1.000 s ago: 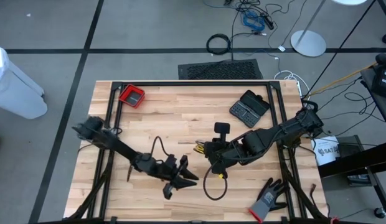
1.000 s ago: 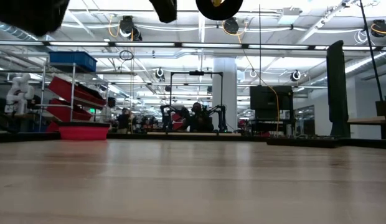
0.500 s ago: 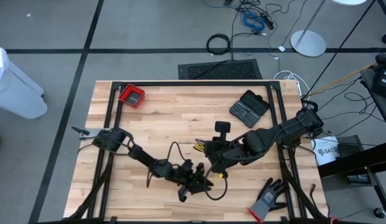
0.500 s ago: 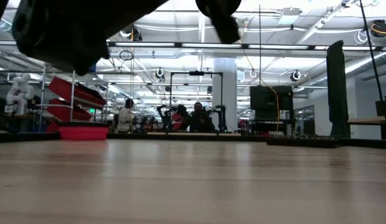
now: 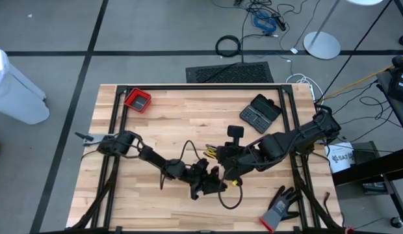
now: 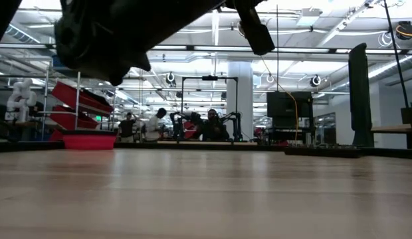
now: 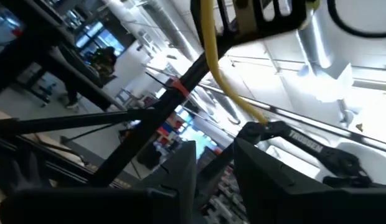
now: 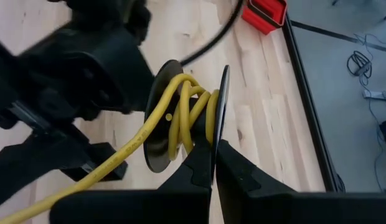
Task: Coil cords
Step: Coil the yellow cable wire onto the spool
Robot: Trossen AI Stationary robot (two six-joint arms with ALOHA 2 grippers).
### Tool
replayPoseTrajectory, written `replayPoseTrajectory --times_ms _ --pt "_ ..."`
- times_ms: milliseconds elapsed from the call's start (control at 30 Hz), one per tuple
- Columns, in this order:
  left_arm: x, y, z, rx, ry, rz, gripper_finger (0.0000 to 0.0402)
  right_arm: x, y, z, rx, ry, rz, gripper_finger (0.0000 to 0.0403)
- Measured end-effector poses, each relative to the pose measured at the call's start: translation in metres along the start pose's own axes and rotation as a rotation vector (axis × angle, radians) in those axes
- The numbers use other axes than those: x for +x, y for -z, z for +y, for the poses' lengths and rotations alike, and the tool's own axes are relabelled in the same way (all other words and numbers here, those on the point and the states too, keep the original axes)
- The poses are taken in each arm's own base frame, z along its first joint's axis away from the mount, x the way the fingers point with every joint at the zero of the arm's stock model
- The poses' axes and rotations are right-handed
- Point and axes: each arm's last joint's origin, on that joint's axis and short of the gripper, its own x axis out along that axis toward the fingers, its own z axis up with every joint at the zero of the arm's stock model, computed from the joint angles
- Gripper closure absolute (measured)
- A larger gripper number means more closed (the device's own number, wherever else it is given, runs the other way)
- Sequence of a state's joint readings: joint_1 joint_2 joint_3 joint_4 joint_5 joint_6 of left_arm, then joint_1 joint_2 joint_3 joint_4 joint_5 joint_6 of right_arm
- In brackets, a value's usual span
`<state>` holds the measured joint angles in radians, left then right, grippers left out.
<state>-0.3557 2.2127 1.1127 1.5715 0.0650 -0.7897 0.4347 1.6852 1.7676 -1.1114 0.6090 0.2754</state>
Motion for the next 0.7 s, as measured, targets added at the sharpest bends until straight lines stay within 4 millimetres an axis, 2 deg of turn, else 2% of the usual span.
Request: replayPoseTrajectory --times_ms 367,700 --pt "0.019 -0.015 -0.005 -0.024 0.127 0.015 0.0289 -0.001 0.0 0.002 -0.004 -0.003 -0.002 0.0403" --pt "0.02 -0.016 -0.005 -0.048 0.122 0.007 0.0289 -0.001 0.0 0.001 -0.005 0.018 -0.007 0.0403"
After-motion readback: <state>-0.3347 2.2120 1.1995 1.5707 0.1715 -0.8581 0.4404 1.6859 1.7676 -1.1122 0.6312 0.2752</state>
